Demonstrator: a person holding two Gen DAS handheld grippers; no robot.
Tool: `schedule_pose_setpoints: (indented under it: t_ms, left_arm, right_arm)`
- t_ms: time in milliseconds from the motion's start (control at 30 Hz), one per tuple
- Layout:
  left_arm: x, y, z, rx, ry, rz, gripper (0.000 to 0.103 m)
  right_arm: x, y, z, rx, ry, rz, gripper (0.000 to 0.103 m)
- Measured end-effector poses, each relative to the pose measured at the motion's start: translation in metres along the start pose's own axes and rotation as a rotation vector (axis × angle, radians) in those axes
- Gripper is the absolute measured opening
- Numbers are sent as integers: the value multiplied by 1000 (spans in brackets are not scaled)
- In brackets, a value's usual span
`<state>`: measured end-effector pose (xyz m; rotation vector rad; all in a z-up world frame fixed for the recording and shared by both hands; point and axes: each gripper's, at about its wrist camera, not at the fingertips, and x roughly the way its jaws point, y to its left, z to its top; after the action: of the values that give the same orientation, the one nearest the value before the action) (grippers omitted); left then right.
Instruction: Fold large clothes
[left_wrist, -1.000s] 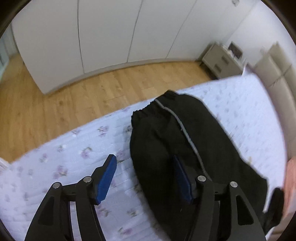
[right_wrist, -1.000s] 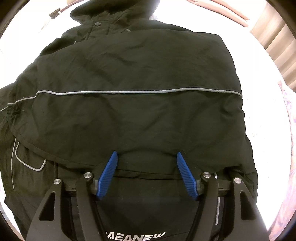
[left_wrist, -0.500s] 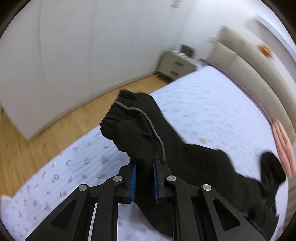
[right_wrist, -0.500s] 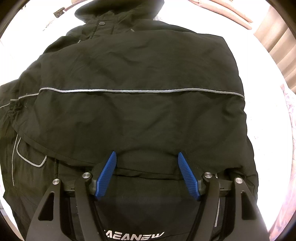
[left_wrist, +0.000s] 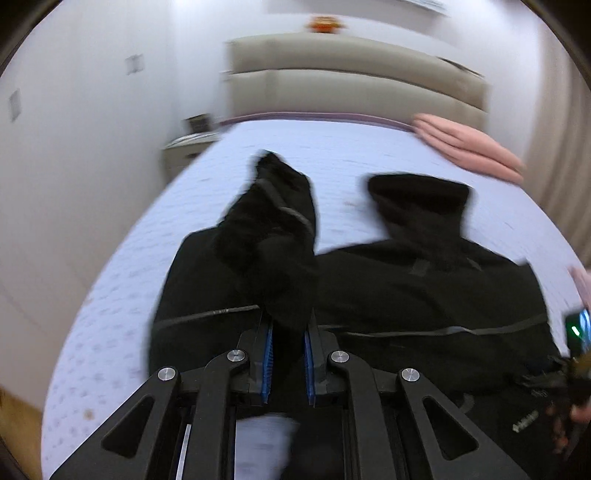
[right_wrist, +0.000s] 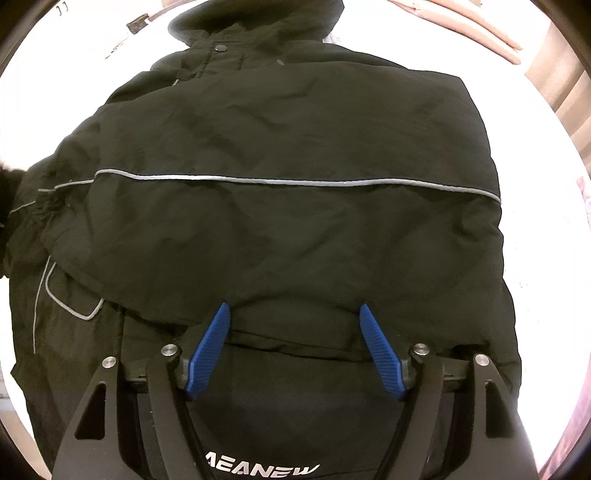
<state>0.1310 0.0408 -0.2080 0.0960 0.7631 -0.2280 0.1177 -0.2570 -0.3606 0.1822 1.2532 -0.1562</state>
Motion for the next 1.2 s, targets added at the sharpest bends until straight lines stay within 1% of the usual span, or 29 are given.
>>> schedule_pose_setpoints:
  t_ms: [100,200,300,333,400,433,467,500,533,567,600,633,667,733,833,933,1000,1100,1167,1200]
  left_arm:
    - [9,-58,-4,83,7,-53,13]
    - [16,-104,-13,91,35,-146,13]
    - [19,-152,-23,132,59,-230,13]
    - [21,-170,-29,163,67,-241,13]
    - [29,-198,-47,211,97,-230,16]
    - [38,-206,-53,223,125,-238,18]
    - [49,-215,-63,230,169,-262,22]
    - [57,-219,-70,239,203,-275,27]
    - [61,-223,-79,250,233,-279,27]
    - [62,-227,-85,267,243,-268,27]
    - [60,-231,-85,276,232,-259,31]
    - [57,-233,-86,279,230,-264,34]
    - [52,-234,-87,277,240,-283,41]
    - [42,-233,-87,259,260,-305,42]
    - [21,-219,-93,207,299,-348,42]
    - [10,-197,-98,162,314,-314,42]
    - [4,-179,-97,125,308,-280,42]
    - [4,-152,-94,74,312,-219,42]
    - [7,-135,-90,42,303,-178,42]
    - [7,-125,-87,24,296,-156,42]
  right_arm:
    - [-10,-7,-1,14,-13,38,78]
    - [-35,-18,-4,63,-43,126,77]
    - [-53,-24,-10,62,-76,122,77]
    - [-58,-26,-12,60,-84,119,77]
    - [-64,-29,-16,59,-86,112,77]
    - [-65,-32,-19,62,-80,105,77]
    - [-67,-33,-21,68,-71,99,77]
    - [-68,-34,-23,76,-62,101,77]
    - [-68,-38,-24,83,-57,107,77]
    - [-69,-39,-25,89,-53,111,77]
    - [-69,-44,-25,102,-50,122,77]
    - [-69,-49,-25,112,-50,135,77]
    - [-69,-52,-24,120,-52,151,77]
    - [-73,-54,-17,137,-61,200,77]
    - [-79,-49,0,139,-83,276,77]
    - [-74,-35,18,131,-76,358,77]
    - [-62,-23,29,137,-54,425,77]
    - [-44,-9,38,157,-31,452,77]
    - [-30,-5,42,203,-5,475,77]
    - [-27,-4,43,225,0,495,70]
